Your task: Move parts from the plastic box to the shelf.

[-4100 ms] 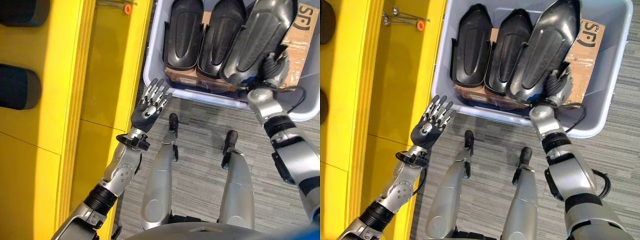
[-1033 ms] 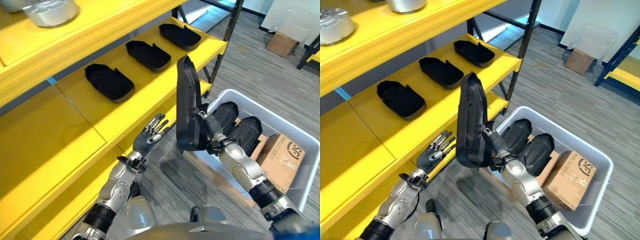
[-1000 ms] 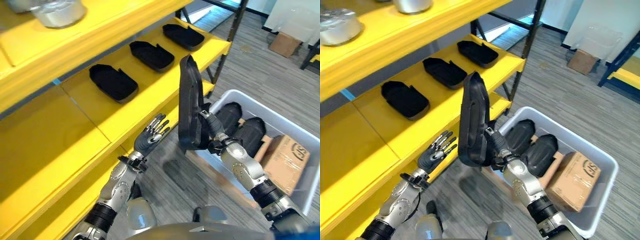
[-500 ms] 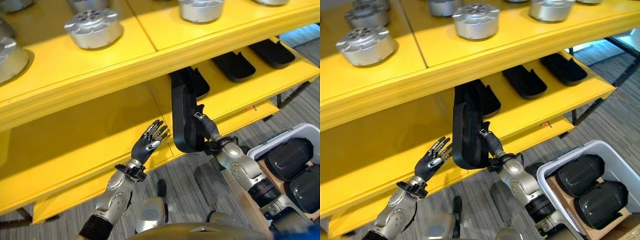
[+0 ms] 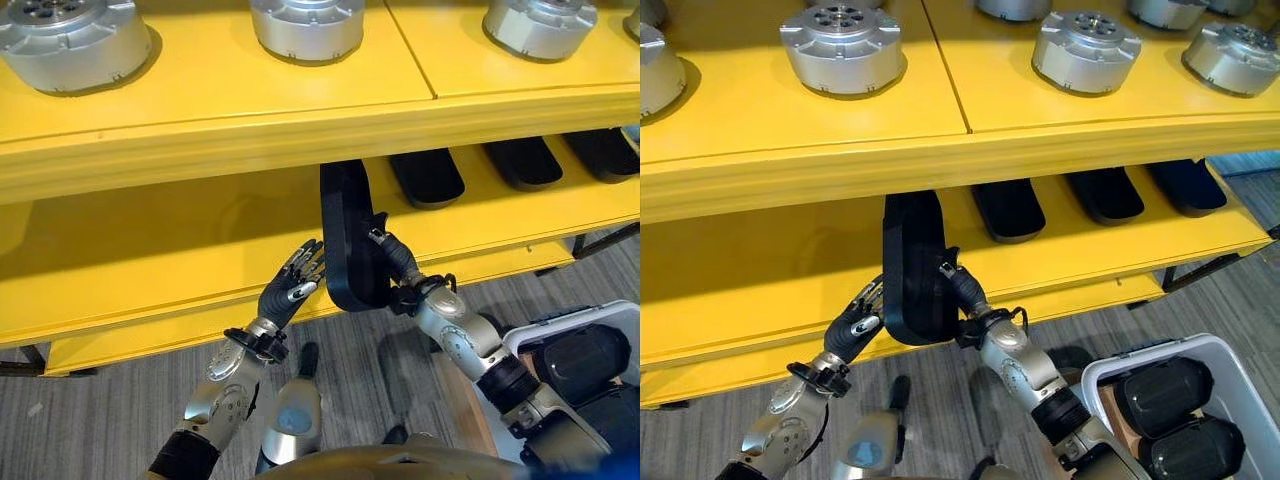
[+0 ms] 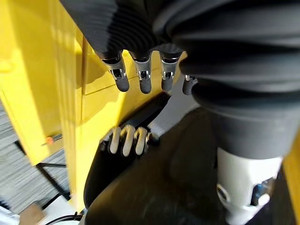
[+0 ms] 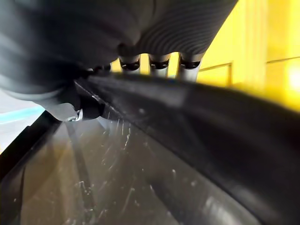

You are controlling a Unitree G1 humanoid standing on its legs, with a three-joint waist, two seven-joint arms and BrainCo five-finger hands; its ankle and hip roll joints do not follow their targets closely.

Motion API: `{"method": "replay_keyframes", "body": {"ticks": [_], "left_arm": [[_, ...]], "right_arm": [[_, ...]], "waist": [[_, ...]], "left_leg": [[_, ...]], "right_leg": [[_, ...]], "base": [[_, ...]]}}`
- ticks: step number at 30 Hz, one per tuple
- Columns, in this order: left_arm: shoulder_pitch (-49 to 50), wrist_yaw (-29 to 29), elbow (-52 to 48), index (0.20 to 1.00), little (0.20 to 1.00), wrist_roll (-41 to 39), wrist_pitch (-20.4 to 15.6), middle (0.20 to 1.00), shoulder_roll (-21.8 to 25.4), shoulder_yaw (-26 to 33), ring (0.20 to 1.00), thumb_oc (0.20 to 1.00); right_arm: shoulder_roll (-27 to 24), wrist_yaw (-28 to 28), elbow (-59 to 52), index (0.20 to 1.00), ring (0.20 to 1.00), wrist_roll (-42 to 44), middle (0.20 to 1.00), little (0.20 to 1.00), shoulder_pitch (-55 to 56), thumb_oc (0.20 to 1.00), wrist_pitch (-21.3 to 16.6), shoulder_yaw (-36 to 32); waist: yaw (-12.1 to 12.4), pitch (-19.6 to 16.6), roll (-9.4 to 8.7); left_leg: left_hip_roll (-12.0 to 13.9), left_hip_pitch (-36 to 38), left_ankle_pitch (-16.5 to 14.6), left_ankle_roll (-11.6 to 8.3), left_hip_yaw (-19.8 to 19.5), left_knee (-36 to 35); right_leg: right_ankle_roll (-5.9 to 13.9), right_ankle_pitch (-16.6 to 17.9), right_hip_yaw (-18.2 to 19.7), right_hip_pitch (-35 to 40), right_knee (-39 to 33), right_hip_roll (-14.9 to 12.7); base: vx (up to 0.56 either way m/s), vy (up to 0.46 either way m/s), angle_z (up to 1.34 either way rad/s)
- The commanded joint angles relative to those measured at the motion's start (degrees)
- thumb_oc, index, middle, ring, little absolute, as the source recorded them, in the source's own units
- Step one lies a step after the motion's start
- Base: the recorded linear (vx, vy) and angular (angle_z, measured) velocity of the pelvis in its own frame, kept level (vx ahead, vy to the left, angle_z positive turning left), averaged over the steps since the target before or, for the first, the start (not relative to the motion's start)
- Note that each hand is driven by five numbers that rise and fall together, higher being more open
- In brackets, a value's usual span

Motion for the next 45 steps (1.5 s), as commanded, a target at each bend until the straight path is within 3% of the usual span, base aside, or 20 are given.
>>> {"method": "replay_keyframes", "body": {"ticks": [1, 2, 3, 5, 7, 12, 14, 15, 18, 23, 25, 29, 31, 33, 37, 42, 45], "left_arm": [[-0.5, -0.3, -3.2, 1.000, 1.000, -0.2, 0.4, 1.000, -0.9, -2.4, 1.000, 1.000], [-0.5, -0.5, -2.9, 1.000, 1.000, -0.6, 1.6, 1.000, -1.6, -3.0, 1.000, 1.000], [-0.7, -0.8, -2.9, 1.000, 1.000, -0.8, 2.1, 1.000, -1.9, -3.2, 1.000, 1.000], [-0.9, -1.5, -2.7, 1.000, 1.000, -0.6, 2.6, 1.000, -1.9, -3.0, 1.000, 1.000], [-1.3, -2.4, -1.6, 1.000, 1.000, -1.3, 3.9, 1.000, -2.3, -2.1, 1.000, 1.000], [0.2, -1.7, -1.8, 1.000, 1.000, -0.8, 4.8, 1.000, -3.6, -0.4, 1.000, 1.000], [0.5, -2.0, -1.2, 1.000, 1.000, -1.3, 5.2, 1.000, -3.7, -0.2, 1.000, 1.000], [0.3, -2.7, -0.9, 1.000, 1.000, -0.8, 5.6, 1.000, -3.9, -0.2, 1.000, 1.000], [-0.4, -3.9, -0.7, 1.000, 1.000, 0.5, 6.3, 1.000, -4.0, -0.6, 1.000, 1.000], [-1.5, -1.9, -2.6, 1.000, 1.000, -0.5, 6.8, 1.000, -4.4, -1.1, 1.000, 1.000], [-1.1, -1.8, -2.8, 1.000, 1.000, -0.8, 6.2, 1.000, -4.7, -1.3, 1.000, 1.000], [-1.0, -1.9, -1.8, 1.000, 1.000, 0.1, 5.3, 1.000, -5.2, -1.6, 1.000, 1.000], [-1.8, 0.7, -1.0, 1.000, 1.000, 3.8, 4.1, 1.000, -4.8, -2.3, 1.000, 1.000], [-2.2, 1.4, -1.2, 1.000, 1.000, 2.5, 4.3, 1.000, -4.6, -2.5, 1.000, 1.000], [-1.4, 0.6, -0.9, 1.000, 1.000, 4.1, 6.1, 1.000, -3.4, -1.8, 1.000, 1.000], [0.4, 1.9, -2.2, 1.000, 1.000, 3.6, 5.8, 1.000, -2.1, -0.9, 1.000, 1.000], [0.6, 2.2, -2.6, 1.000, 1.000, 4.2, 5.7, 1.000, -1.9, -0.7, 1.000, 1.000]], "right_arm": [[-2.1, 1.1, -4.9, 0.200, 0.200, -2.5, 0.200, 0.200, -3.3, 0.200, -4.0, -0.6], [-3.3, 0.4, -5.6, 0.200, 0.200, -5.3, 0.200, 0.200, -1.9, 0.200, -4.1, -1.0], [-4.2, 0.2, -5.7, 0.200, 0.200, -6.1, 0.200, 0.200, -1.6, 0.200, -4.3, -1.5], [-4.5, 0.1, -5.4, 0.200, 0.200, -8.3, 0.200, 0.200, -1.5, 0.200, -4.8, -2.4], [-5.7, 0.0, -4.3, 0.200, 0.200, -9.0, 0.200, 0.200, -1.5, 0.200, -5.7, -3.7], [-6.7, -0.2, -4.5, 0.200, 0.200, -11.8, 0.200, 0.200, -0.2, 0.200, -6.5, -5.2], [-6.8, -1.1, -5.3, 0.200, 0.200, -12.0, 0.200, 0.200, 0.5, 0.200, -6.2, -5.3], [-6.8, -1.9, -5.9, 0.200, 0.200, -12.6, 0.200, 0.200, 1.2, 0.200, -6.1, -5.3], [-7.0, -2.4, -6.1, 0.200, 0.200, -12.7, 0.200, 0.200, 2.4, 0.200, -6.3, -6.0], [-8.0, -0.2, -4.9, 0.200, 0.200, -13.7, 0.200, 0.200, 0.3, 0.200, -5.1, -7.0], [-8.9, 0.1, -4.5, 0.200, 0.200, -13.5, 0.200, 0.200, -0.8, 0.200, -3.3, -7.4], [-9.6, 0.4, -3.8, 0.200, 0.200, -12.3, 0.200, 0.200, -1.1, 0.200, -2.4, -8.3], [-10.4, 1.4, -3.4, 0.200, 0.200, -8.0, 0.200, 0.200, -0.4, 0.200, -2.1, -9.1], [-10.4, 1.6, -3.6, 0.200, 0.200, -6.1, 0.200, 0.200, 0.4, 0.200, -2.0, -9.7], [-8.8, 1.3, -1.5, 0.200, 0.200, -1.9, 0.200, 0.200, 1.6, 0.200, -2.5, -11.3], [-7.1, 0.8, -0.5, 0.200, 0.200, -3.0, 0.200, 0.200, 1.8, 0.200, -1.8, -11.8], [-6.6, 0.4, -0.4, 0.200, 0.200, -3.7, 0.200, 0.200, 1.2, 0.200, -1.2, -11.8]], "waist": [[-1.8, -2.3, 2.44], [-3.5, -2.3, 2.46], [-4.1, -2.3, 2.79], [-4.2, -2.1, 2.94], [-4.4, -1.4, 3.00], [-4.3, -0.5, 3.24], [-4.8, -0.5, 3.48], [-5.5, -0.5, 3.72], [-6.8, -0.8, 3.85], [-7.7, -1.1, 3.65], [-8.3, -1.9, 3.82], [-9.3, -2.3, 4.05], [-9.9, -2.2, 4.94], [-10.1, -2.3, 5.37], [-9.5, -3.3, 5.81], [-8.3, -4.2, 5.76], [-7.7, -4.3, 5.55]], "left_leg": [[0.2, 6.1, -4.4, 0.98, 0.7, -5.2], [-1.9, 5.6, -4.0, 1.10, -2.4, -5.6], [-2.7, 4.8, -3.5, 1.08, -4.0, -5.3], [-3.3, 3.8, -3.2, 1.35, -5.9, -5.0], [-4.1, 2.0, -1.8, 0.61, -8.7, -4.5], [-3.5, -1.6, 0.2, -1.03, -8.6, -2.6], [-3.1, -2.2, 0.1, -1.30, -6.4, -1.9], [-2.3, -2.3, -0.1, -1.53, -3.1, -1.4], [-0.2, -2.3, -1.1, -1.72, 1.5, 1.1], [3.6, 2.4, -4.3, -1.66, -3.2, 3.4], [7.3, 5.3, -4.1, -2.53, -4.6, 2.6], [10.3, 5.2, -1.7, -3.79, -5.0, 3.8], [9.6, 6.1, -3.9, -4.04, -3.9, 3.1], [9.1, 7.1, -4.3, -4.17, -3.4, 2.1], [6.7, 10.2, -5.0, -4.14, -2.0, -1.3], [5.5, 12.0, -5.5, -3.14, -0.8, -4.2], [5.3, 11.9, -5.6, -2.88, -0.5, -4.7]], "right_leg": [[2.63, 1.8, 11.9, -5.0, 4.9, 7.2], [1.04, 1.0, 17.9, -6.6, 5.2, 12.0], [0.00, 0.4, 20.0, -7.3, 4.9, 13.6], [-0.71, -0.5, 20.7, -7.2, 4.9, 13.8], [-2.75, -2.0, 22.9, -6.1, 2.5, 16.4], [-4.06, -2.6, 23.7, -3.7, 1.0, 18.1], [-4.20, -2.8, 23.1, -3.2, 0.9, 18.1], [-4.26, -2.8, 21.9, -3.2, 0.7, 17.8], [-4.48, -2.9, 19.6, -4.0, 1.0, 16.8], [-4.33, -4.2, 19.3, -6.9, 6.3, 13.5], [-4.47, -5.6, 19.3, -7.9, 9.5, 11.8], [-4.74, -7.1, 19.2, -8.6, 11.9, 10.1], [-4.14, -7.5, 18.8, -8.7, 12.6, 9.1], [-3.85, -7.2, 18.1, -8.6, 12.0, 8.7], [-1.18, -3.7, 16.1, -7.0, 7.4, 6.6], [0.93, -1.1, 14.8, -5.6, 3.2, 4.7], [1.00, -1.0, 14.5, -5.4, 2.6, 4.6]], "base": [[-0.04, -0.011, 0.22], [-0.05, -0.012, 0.65], [-0.06, -0.026, 1.12], [-0.10, -0.102, 1.19], [-0.16, -0.233, 0.50], [-0.11, -0.153, 0.38], [-0.07, -0.086, 0.10], [-0.07, -0.049, 0.24], [-0.12, -0.002, 0.62], [-0.09, 0.161, 0.17], [0.03, 0.374, -0.03], [0.02, 0.353, 0.06], [0.02, 0.418, 0.05], [0.02, 0.303, 0.14], [0.02, 0.239, 0.19], [0.01, 0.081, 0.09], [-0.04, 0.004, 0.02]]}}
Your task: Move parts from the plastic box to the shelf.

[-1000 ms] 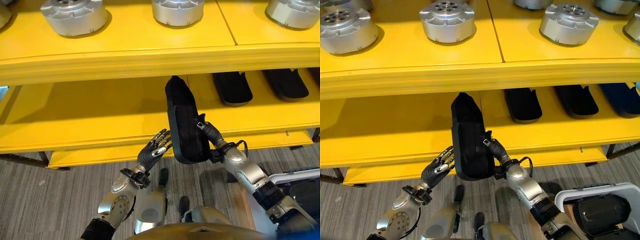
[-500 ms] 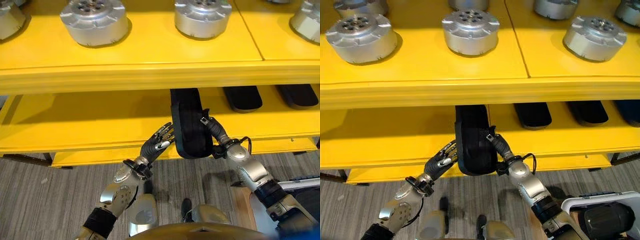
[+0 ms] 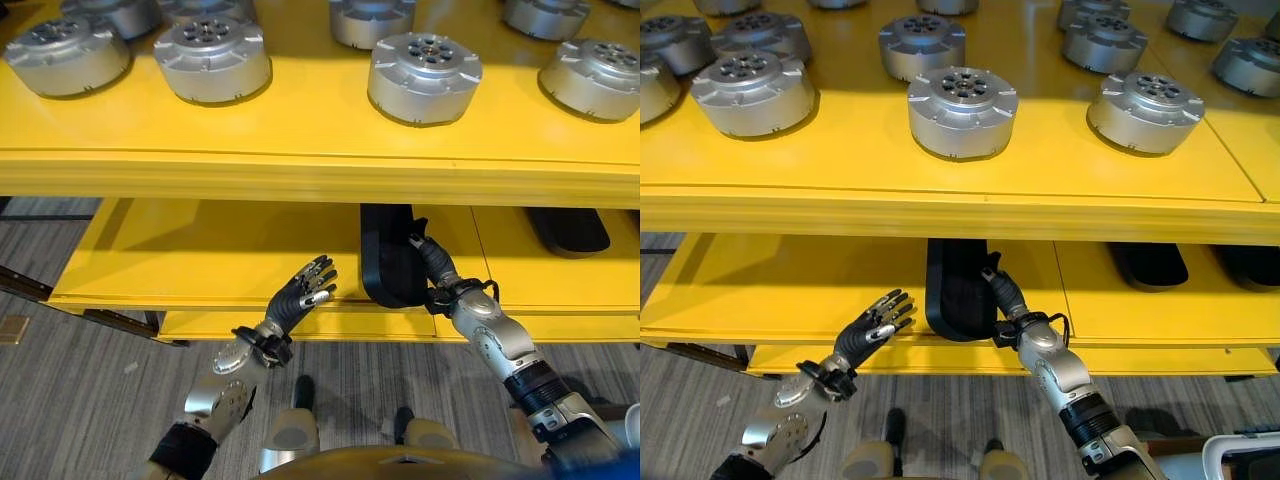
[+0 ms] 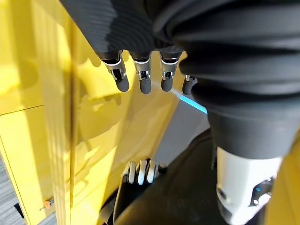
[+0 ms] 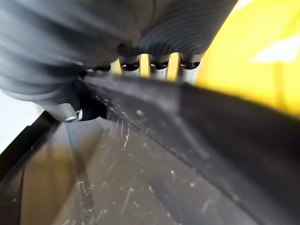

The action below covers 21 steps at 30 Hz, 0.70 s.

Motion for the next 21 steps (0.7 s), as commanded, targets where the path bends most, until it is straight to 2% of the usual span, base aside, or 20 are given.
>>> {"method": "replay_keyframes", "body": {"ticks": [1, 8, 12, 16, 17, 18, 19, 20, 21], "left_arm": [[-0.8, 0.4, -3.5, 1.000, 1.000, 1.0, -1.8, 1.000, -1.6, 0.0, 1.000, 1.000], [-0.9, -0.3, -3.5, 1.000, 1.000, 1.5, -0.5, 1.000, -1.3, 0.0, 1.000, 1.000], [-1.5, 1.8, -2.9, 1.000, 1.000, -4.4, 3.1, 1.000, -1.9, 0.7, 1.000, 1.000], [-1.5, 1.8, -2.9, 1.000, 1.000, -4.4, 3.2, 1.000, -1.9, 0.7, 1.000, 1.000], [-0.9, 4.8, -1.0, 1.000, 1.000, -8.7, 4.7, 1.000, -3.1, 1.9, 1.000, 1.000], [-0.7, 3.6, 1.7, 1.000, 1.000, -7.2, 2.8, 1.000, -4.0, 3.1, 1.000, 1.000], [-0.6, 3.0, 1.7, 1.000, 1.000, -6.5, 2.5, 1.000, -4.2, 4.2, 1.000, 1.000], [-0.9, 2.4, 2.0, 1.000, 1.000, -6.3, 2.1, 1.000, -4.2, 4.8, 1.000, 1.000], [-2.1, 1.5, 2.7, 1.000, 1.000, -6.5, 1.0, 1.000, -4.4, 5.3, 1.000, 1.000]], "right_arm": [[-0.6, -0.4, -2.3, 0.200, 0.200, 0.5, 0.200, 0.200, -2.4, 0.200, -2.7, -2.9], [-1.1, -1.5, 0.1, 0.200, 0.200, -0.1, 0.200, 0.200, -6.6, 0.200, -0.4, -3.1], [-2.1, -1.9, 1.9, 0.200, 0.200, -1.0, 0.200, 0.200, -9.5, 0.200, 0.8, -3.6], [-2.1, -1.8, 1.9, 0.200, 0.200, -1.0, 0.200, 0.200, -9.5, 0.200, 0.8, -3.6], [-2.5, -1.9, 4.2, 0.200, 0.200, -0.3, 0.200, 0.200, -11.6, 0.200, 2.8, -4.0], [-2.6, -3.4, 5.5, 0.200, 0.200, 1.0, 0.200, 0.200, -12.9, 0.200, 3.9, -3.6], [-3.3, -3.7, 5.6, 0.200, 0.200, 1.2, 0.200, 0.200, -13.0, 0.200, 4.2, -3.7], [-3.6, -3.9, 5.9, 0.200, 0.200, 0.8, 0.200, 0.200, -12.9, 0.200, 4.1, -3.8], [-4.1, -3.6, 6.7, 0.200, 0.200, 0.8, 0.200, 0.200, -13.1, 0.200, 3.9, -4.4]], "waist": [[1.1, -1.9, 0.99], [2.9, -0.9, 0.43], [3.9, -0.1, 0.62], [3.8, -0.1, 0.62], [4.3, 0.1, 1.14], [4.3, 0.0, 1.29], [4.2, -0.1, 1.43], [4.0, -0.1, 1.43], [2.8, -0.2, 1.08]], "left_leg": [[3.9, 3.6, -5.7, -0.99, 3.3, 0.1], [3.1, 1.5, -5.6, -0.61, 2.3, 1.2], [3.2, 0.1, -5.0, -1.10, 0.9, 2.3], [3.2, 0.1, -5.0, -1.11, 0.9, 2.3], [4.3, -0.5, -3.3, -2.35, 0.3, 1.8], [6.3, -1.1, 0.0, -4.26, 0.6, 0.4], [7.3, -2.8, 0.8, -4.79, 0.6, 1.0], [7.2, -3.4, 0.1, -4.50, 1.1, 2.7], [6.6, -2.8, -3.4, -3.24, 4.4, 7.2]], "right_leg": [[-0.49, -2.6, -3.3, -2.7, 6.4, 1.4], [-1.83, -3.9, -3.8, -2.8, 7.2, 3.0], [-3.00, -4.9, -4.5, -3.2, 8.4, 4.1], [-3.00, -4.9, -4.5, -3.2, 8.4, 4.1], [-3.91, -5.5, -5.3, -2.7, 8.5, 4.8], [-4.13, -5.2, -5.8, -1.5, 7.2, 4.8], [-4.10, -4.7, -5.8, -1.3, 6.1, 4.3], [-4.02, -4.4, -6.0, -1.4, 5.9, 3.7], [-3.87, -3.7, -6.4, -2.3, 6.1, 2.1]], "base": [[-0.06, -0.026, 0.04], [-0.10, -0.090, 0.04], [-0.11, -0.153, 0.16], [-0.01, -0.045, 0.04], [-0.05, -0.178, 0.00], [-0.11, -0.170, 0.10], [-0.15, 0.003, 0.21], [-0.26, 0.159, 0.31], [-0.24, 0.188, 0.21]]}}
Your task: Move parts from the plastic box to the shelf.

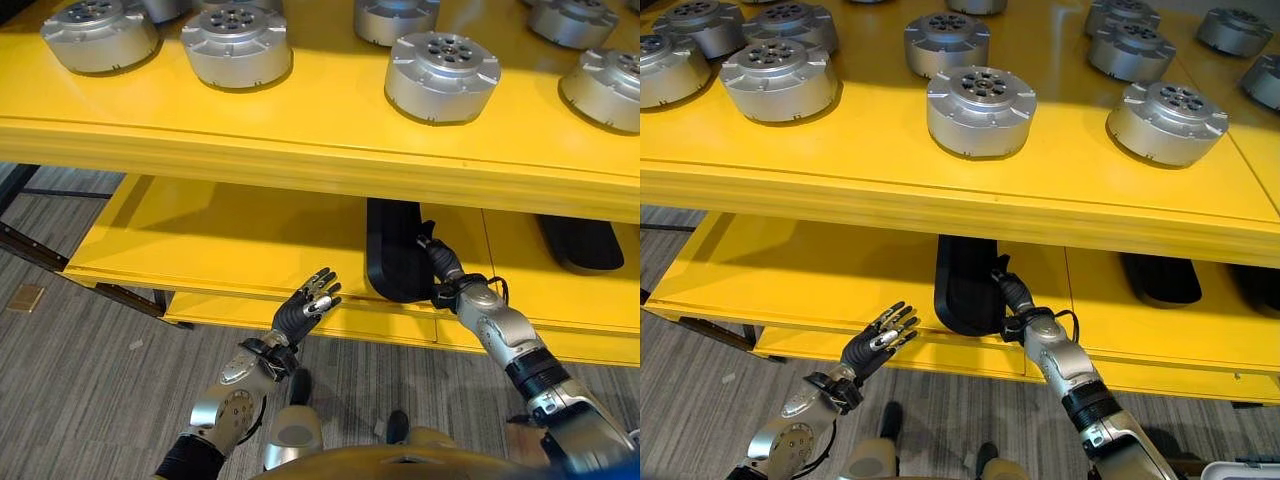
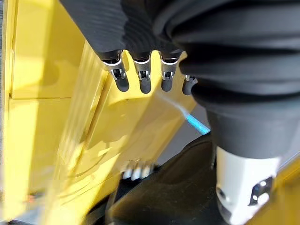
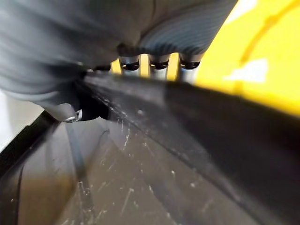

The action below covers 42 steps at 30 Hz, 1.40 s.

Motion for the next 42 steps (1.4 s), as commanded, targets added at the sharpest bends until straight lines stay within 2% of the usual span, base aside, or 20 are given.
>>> {"method": "replay_keyframes", "body": {"ticks": [1, 2, 3, 7, 13, 14, 15, 17, 18, 19, 20, 21, 22, 23, 26, 31, 37, 42], "left_arm": [[-1.9, -1.9, -3.2, 1.000, 1.000, -1.4, -3.7, 1.000, 1.9, 0.6, 1.000, 1.000], [-2.3, -1.8, -3.2, 1.000, 1.000, -1.5, -3.9, 1.000, 1.8, 0.5, 1.000, 1.000], [-3.7, -1.2, -3.6, 1.000, 1.000, -1.3, -4.0, 1.000, 1.7, 0.2, 1.000, 1.000], [-5.2, 0.3, -2.5, 1.000, 1.000, 0.4, -4.7, 1.000, 1.5, -1.5, 1.000, 1.000], [-5.6, 0.4, -3.7, 1.000, 1.000, 1.2, -1.8, 1.000, 1.9, -2.6, 1.000, 1.000], [-5.4, -0.4, -4.5, 1.000, 1.000, 1.6, -2.0, 1.000, 2.4, -3.0, 1.000, 1.000], [-5.2, -0.6, -4.9, 1.000, 1.000, 2.1, -2.1, 1.000, 2.7, -3.0, 1.000, 1.000], [-3.8, 0.8, -6.1, 1.000, 1.000, 2.5, -2.2, 1.000, 3.3, -3.0, 1.000, 1.000], [-3.5, 1.4, -6.2, 1.000, 1.000, 2.5, -2.3, 1.000, 3.4, -3.1, 1.000, 1.000], [-3.0, 2.5, -5.8, 1.000, 1.000, 2.7, -3.3, 1.000, 3.6, -3.4, 1.000, 1.000], [-3.5, 2.0, -5.0, 1.000, 1.000, 1.8, -4.3, 1.000, 3.9, -3.7, 1.000, 1.000], [-3.9, 1.4, -5.0, 1.000, 1.000, 1.4, -4.5, 1.000, 4.2, -3.8, 1.000, 1.000], [-4.0, 1.3, -4.9, 1.000, 1.000, 1.3, -4.5, 1.000, 4.2, -3.8, 1.000, 1.000], [-5.0, 1.5, -5.5, 1.000, 1.000, 1.0, -4.0, 1.000, 4.8, -3.9, 1.000, 1.000], [-7.6, 2.3, -6.0, 1.000, 1.000, 0.4, -3.4, 1.000, 5.2, -3.7, 1.000, 1.000], [-8.3, 1.6, -6.6, 1.000, 1.000, -0.1, -0.9, 1.000, 3.6, -4.5, 1.000, 1.000], [-9.6, -0.8, -6.7, 1.000, 1.000, -0.5, 0.0, 1.000, 3.9, -6.1, 1.000, 1.000], [-12.8, -0.1, -7.2, 1.000, 1.000, -0.7, -1.6, 1.000, 4.1, -7.9, 1.000, 1.000]], "right_arm": [[-2.4, 0.0, -3.6, 0.200, 0.200, 1.9, 0.200, 0.200, -5.8, 0.200, -2.9, -3.1], [-2.5, 0.1, -3.7, 0.200, 0.200, 1.9, 0.200, 0.200, -5.8, 0.200, -2.8, -3.3], [-2.6, 0.0, -3.5, 0.200, 0.200, 2.3, 0.200, 0.200, -5.5, 0.200, -3.4, -4.0], [-1.3, -2.1, -2.9, 0.200, 0.200, 4.0, 0.200, 0.200, -4.5, 0.200, -4.2, -4.9], [-1.1, -2.2, -2.7, 0.200, 0.200, 2.7, 0.200, 0.200, -3.6, 0.200, -4.3, -6.2], [-1.1, -2.0, -3.0, 0.200, 0.200, 2.6, 0.200, 0.200, -3.3, 0.200, -4.1, -6.5], [-1.1, -1.9, -3.0, 0.200, 0.200, 3.0, 0.200, 0.200, -3.1, 0.200, -3.9, -6.7], [-0.9, -0.2, -2.3, 0.200, 0.200, 2.6, 0.200, 0.200, -3.8, 0.200, -3.5, -6.8], [-0.7, 0.2, -2.2, 0.200, 0.200, 2.4, 0.200, 0.200, -4.0, 0.200, -3.5, -6.7], [-0.2, 0.6, -2.3, 0.200, 0.200, 1.9, 0.200, 0.200, -4.2, 0.200, -3.5, -6.5], [-1.0, 1.2, -2.5, 0.200, 0.200, 1.5, 0.200, 0.200, -3.4, 0.200, -3.6, -6.6], [-1.7, 1.3, -2.1, 0.200, 0.200, 1.6, 0.200, 0.200, -3.1, 0.200, -3.8, -7.2], [-1.8, 1.4, -2.1, 0.200, 0.200, 1.6, 0.200, 0.200, -3.1, 0.200, -3.7, -7.2], [-2.8, 0.9, -2.0, 0.200, 0.200, 2.3, 0.200, 0.200, -3.4, 0.200, -4.4, -7.4], [-4.1, -0.7, -2.2, 0.200, 0.200, 3.6, 0.200, 0.200, -7.1, 0.200, -3.0, -7.5], [-6.0, -0.8, -2.5, 0.200, 0.200, 2.3, 0.200, 0.200, -8.6, 0.200, -1.6, -8.2], [-9.1, -0.7, -2.2, 0.200, 0.200, 1.2, 0.200, 0.200, -11.2, 0.200, -1.2, -8.6], [-12.1, -1.1, 0.6, 0.200, 0.200, 1.1, 0.200, 0.200, -17.3, 0.200, -1.1, -8.3]], "waist": [[-1.0, -0.3, -1.61], [-1.3, -0.4, -1.75], [-1.9, -0.5, -1.90], [-2.8, -1.1, -1.43], [-2.4, -0.9, -2.85], [-2.5, -0.4, -3.28], [-2.4, -0.2, -3.42], [-1.3, 0.1, -3.65], [-1.0, 0.3, -3.60], [-1.0, 0.3, -3.53], [-1.7, -0.1, -3.45], [-1.7, -0.3, -3.79], [-1.7, -0.5, -3.78], [-1.3, 0.4, -4.53], [-0.7, 2.8, -4.94], [-0.5, 4.2, -4.24], [-0.6, 5.7, -3.54], [-0.6, 8.5, -2.89]], "left_leg": [[3.4, -0.2, -7.5, 0.73, 9.8, 9.1], [3.2, 0.0, -8.4, 0.98, 10.3, 10.0], [1.7, 2.2, -10.9, 1.99, 10.8, 9.9], [0.4, 5.7, -10.7, 3.10, 10.6, 5.4], [-2.1, 7.2, -12.6, 4.78, 11.6, 4.5], [-2.4, 7.4, -12.9, 5.26, 12.4, 4.2], [-2.4, 7.6, -13.0, 5.36, 13.0, 3.8], [-2.0, 8.5, -12.4, 5.14, 15.5, 1.9], [-1.9, 8.9, -12.3, 5.15, 16.0, 1.4], [-1.5, 8.7, -12.1, 5.62, 15.9, 0.8], [-1.2, 6.7, -11.9, 6.26, 14.7, 1.4], [-1.4, 4.3, -11.7, 6.39, 13.8, 2.8], [-1.3, 3.9, -11.6, 6.38, 13.7, 3.0], [-1.4, 0.7, -11.7, 6.17, 12.7, 6.2], [-0.6, -2.6, -11.2, 4.66, 11.7, 8.9], [-0.2, -4.0, -9.1, 3.21, 10.8, 8.4], [-0.1, -5.7, -8.9, 2.75, 10.3, 9.5], [0.0, -8.9, -10.2, 3.01, 10.2, 13.6]], "right_leg": [[-1.72, -4.3, -2.7, -3.5, 8.5, -2.4], [-1.65, -4.1, -2.8, -3.7, 8.7, -2.7], [-0.91, -3.9, -2.3, -4.7, 9.8, -3.1], [-0.49, -3.8, -1.6, -4.7, 10.5, -1.8], [3.65, 1.4, -0.9, -4.4, 5.8, -4.5], [5.20, 3.8, -0.7, -5.0, 4.1, -5.6], [5.66, 4.6, -0.9, -5.0, 3.2, -6.0], [6.81, 6.9, -5.1, -6.0, 2.5, -6.9], [6.92, 7.1, -5.6, -6.5, 3.3, -7.2], [6.94, 7.0, -4.2, -8.1, 6.9, -7.4], [6.10, 3.0, -0.2, -8.5, 11.0, -5.3], [5.50, 1.5, 1.3, -7.6, 10.0, -4.5], [5.41, 1.6, 1.4, -7.7, 9.8, -4.4], [4.23, 0.2, 2.3, -7.8, 9.3, -3.4], [2.80, -1.2, 1.9, -7.5, 8.7, -2.3], [1.34, -2.6, 1.0, -7.1, 8.4, -1.1], [0.44, -3.6, 0.5, -9.1, 10.5, -0.8], [-0.45, -5.3, 0.5, -13.1, 15.8, -0.9]], "base": [[-0.20, 0.176, 0.08], [-0.14, 0.186, 0.21], [-0.11, 0.172, 0.34], [-0.03, 0.280, 0.21], [-0.04, 0.205, 0.01], [-0.06, 0.158, -0.07], [-0.08, 0.126, -0.18], [-0.10, 0.044, -0.46], [-0.13, -0.007, -0.78], [-0.15, -0.075, -0.90], [-0.18, -0.173, -0.78], [-0.12, -0.165, -0.29], [-0.16, -0.284, 0.56], [-0.17, -0.258, 0.60], [-0.20, -0.214, 0.21], [-0.09, -0.066, 0.07], [-0.10, -0.028, 0.03], [-0.19, 0.013, 0.04]]}}
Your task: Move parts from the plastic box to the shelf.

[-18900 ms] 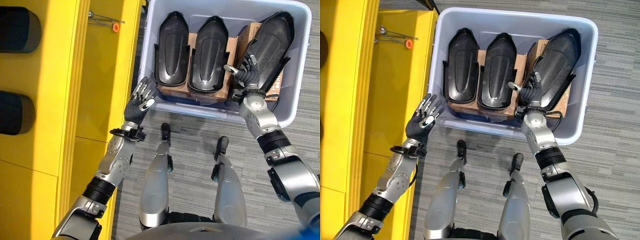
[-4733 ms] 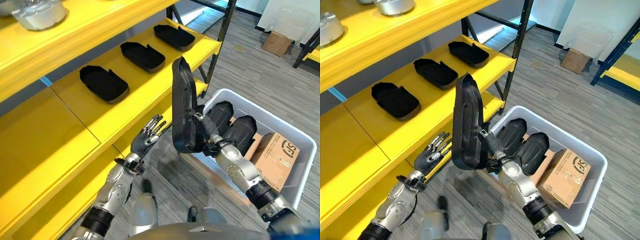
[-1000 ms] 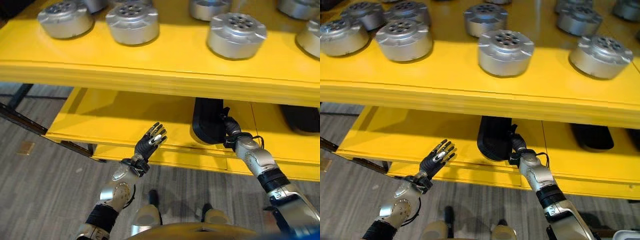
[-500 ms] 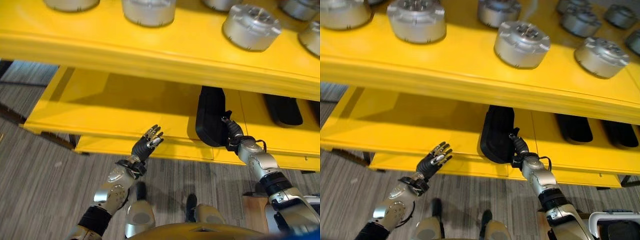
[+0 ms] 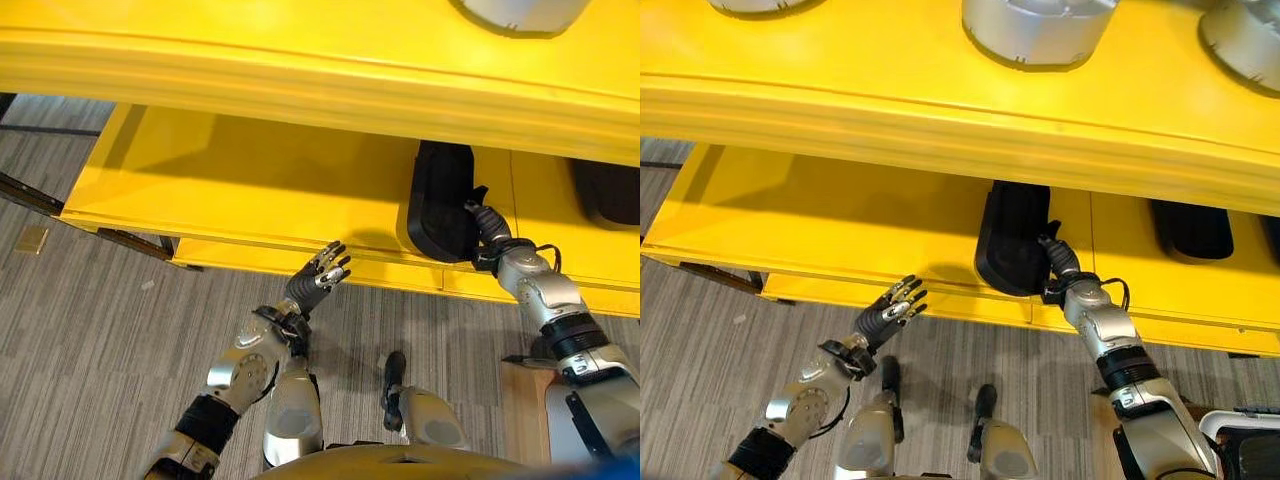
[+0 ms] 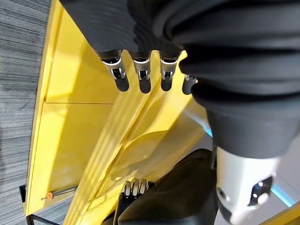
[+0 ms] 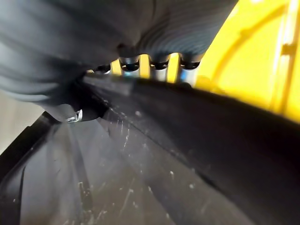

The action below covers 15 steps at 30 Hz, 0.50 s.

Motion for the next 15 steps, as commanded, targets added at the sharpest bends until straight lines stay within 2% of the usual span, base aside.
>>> {"method": "replay_keyframes", "body": {"ticks": [1, 6, 8, 9, 15], "left_arm": [[-0.5, -1.2, -5.0, 1.000, 1.000, -0.9, -3.1, 1.000, -0.6, -1.2, 1.000, 1.000], [-2.9, 1.1, -5.3, 1.000, 1.000, -5.9, -3.7, 1.000, -1.2, -1.5, 1.000, 1.000], [-3.2, 1.8, -5.5, 1.000, 1.000, -5.8, -4.0, 1.000, -1.8, -2.2, 1.000, 1.000], [-3.4, 1.9, -5.3, 1.000, 1.000, -5.6, -4.0, 1.000, -2.1, -2.5, 1.000, 1.000], [-4.6, 2.5, -5.7, 1.000, 1.000, -4.9, -6.2, 1.000, -2.3, -5.0, 1.000, 1.000]], "right_arm": [[-3.9, 0.2, -1.3, 0.200, 0.200, -0.8, 0.200, 0.200, -7.8, 0.200, -3.4, -2.4], [-6.1, 1.8, -0.1, 0.200, 0.200, 0.0, 0.200, 0.200, -13.1, 0.200, -3.0, -1.0], [-6.8, 1.4, 1.0, 0.200, 0.200, 1.1, 0.200, 0.200, -14.9, 0.200, -2.9, -0.2], [-7.0, 1.1, 1.7, 0.200, 0.200, 0.8, 0.200, 0.200, -15.8, 0.200, -2.7, 0.0], [-9.6, 1.0, 7.2, 0.200, 0.200, -1.2, 0.200, 0.200, -22.6, 0.200, -2.4, 2.5]], "waist": [[0.6, -0.8, -0.95], [0.5, 1.9, -1.04], [0.4, 2.8, -1.12], [0.3, 3.3, -1.34], [0.7, 5.3, -1.25]], "left_leg": [[-2.2, -0.5, -9.9, 1.33, -1.3, 8.2], [-1.6, -5.8, -13.1, 2.01, -0.5, 16.9], [-1.3, -7.9, -14.5, 2.25, -0.4, 20.3], [-1.6, -8.2, -16.4, 2.06, -0.6, 22.2], [-2.0, -12.6, -19.7, 3.24, -0.9, 28.5]], "right_leg": [[-0.33, -7.3, 0.9, -2.0, 11.3, -0.3], [-1.48, -10.1, 0.7, -8.1, 20.9, -1.2], [-2.03, -11.4, 0.9, -10.8, 24.9, -1.5], [-1.80, -13.2, 1.3, -11.3, 27.2, -2.0], [-2.50, -15.9, 1.6, -17.5, 36.1, -3.3]], "base": [[-0.15, 0.018, 0.03], [-0.17, 0.010, 0.04], [-0.10, 0.030, 0.06], [-0.06, 0.045, -0.01], [-0.07, 0.043, -0.02]]}}
